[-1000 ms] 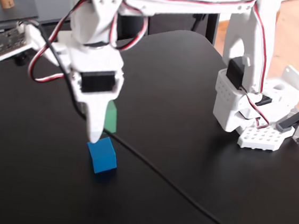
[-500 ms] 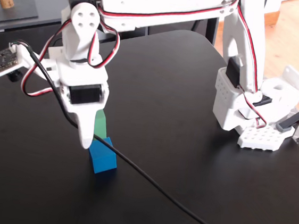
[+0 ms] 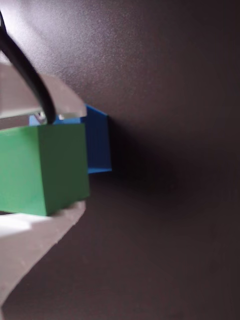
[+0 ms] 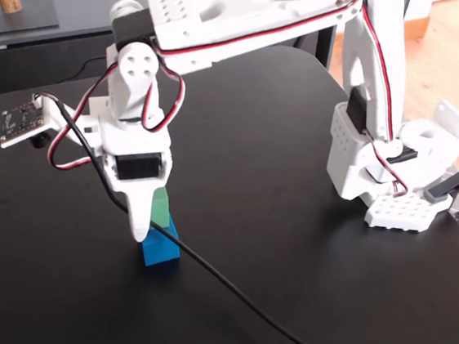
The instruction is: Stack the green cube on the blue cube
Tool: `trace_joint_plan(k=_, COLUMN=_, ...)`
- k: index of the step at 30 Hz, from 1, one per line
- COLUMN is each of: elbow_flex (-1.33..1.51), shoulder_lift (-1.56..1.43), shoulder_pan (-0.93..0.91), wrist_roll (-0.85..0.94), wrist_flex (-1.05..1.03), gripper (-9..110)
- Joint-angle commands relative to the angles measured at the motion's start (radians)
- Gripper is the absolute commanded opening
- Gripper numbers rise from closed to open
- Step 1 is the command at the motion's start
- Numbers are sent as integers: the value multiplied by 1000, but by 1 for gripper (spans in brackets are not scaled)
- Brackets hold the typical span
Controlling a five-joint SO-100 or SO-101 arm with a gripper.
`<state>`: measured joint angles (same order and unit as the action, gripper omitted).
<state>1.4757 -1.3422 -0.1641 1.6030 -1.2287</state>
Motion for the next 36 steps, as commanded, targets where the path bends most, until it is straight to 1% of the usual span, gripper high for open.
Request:
trace_joint_plan(k=1, elbow_flex=-12, shoulder_lift=-78, shoulder_pan=-58, wrist_roll=-2, wrist_flex=37, gripper=9)
trace_joint_plan(k=8, elbow_flex=-58, shoulder_lift=-109, shoulder_pan=-21, wrist_roll=-41, wrist_flex=-60, gripper=9)
trace_joint_plan(k=18, elbow_flex=-135, shoulder_lift=-130, shoulder_pan=2, wrist_roll=-78, wrist_flex=-109, gripper=9)
trace_joint_plan(k=23, elbow_flex=-195, shoulder_lift=-137, shoulder_pan=18, wrist_roll=-95, wrist_flex=-181, gripper=9)
trace_joint_plan(k=36, elbow_flex=-84, shoulder_lift=-199, shoulder_pan=46, wrist_roll=-129, wrist_flex=-195, gripper=8)
